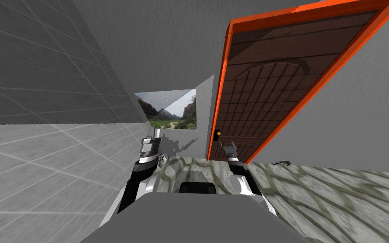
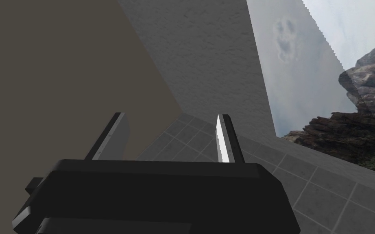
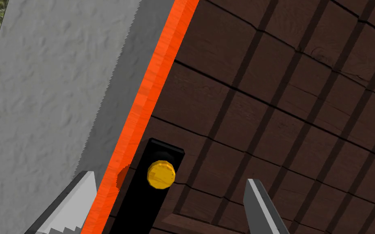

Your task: Pull the door open

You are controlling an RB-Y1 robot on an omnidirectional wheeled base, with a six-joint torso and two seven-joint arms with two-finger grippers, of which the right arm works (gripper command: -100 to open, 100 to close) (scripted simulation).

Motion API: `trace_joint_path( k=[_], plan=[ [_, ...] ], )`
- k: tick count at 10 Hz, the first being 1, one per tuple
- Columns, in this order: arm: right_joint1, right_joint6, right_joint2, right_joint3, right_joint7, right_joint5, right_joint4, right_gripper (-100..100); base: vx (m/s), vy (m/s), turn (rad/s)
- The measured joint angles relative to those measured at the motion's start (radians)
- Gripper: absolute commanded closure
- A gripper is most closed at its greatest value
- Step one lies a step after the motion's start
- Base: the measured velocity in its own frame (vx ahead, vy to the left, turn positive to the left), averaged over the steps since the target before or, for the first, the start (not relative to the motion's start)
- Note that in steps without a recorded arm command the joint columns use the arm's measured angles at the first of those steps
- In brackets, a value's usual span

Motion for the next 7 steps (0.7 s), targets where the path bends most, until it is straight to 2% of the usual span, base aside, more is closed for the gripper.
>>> trace_joint_path(
  k=[1, 2, 3, 5, 7],
  plan=[
    [-0.003, 0.013, -0.008, 0.000, -0.024, -0.033, 0.011, -100, 0.035, -0.045, 0.054],
    [-0.011, 0.017, -0.014, 0.001, -0.041, -0.048, 0.027, -100, 0.029, -0.037, 0.073],
    [-0.019, 0.020, -0.011, 0.007, -0.052, -0.064, 0.046, -100, 0.046, -0.043, 0.128],
    [-0.035, 0.025, -0.029, 0.015, -0.099, -0.112, 0.093, -100, 0.062, -0.070, 0.112],
    [-0.039, 0.031, -0.038, 0.027, -0.139, -0.155, 0.125, -100, 0.050, -0.078, 0.085]
  ],
)
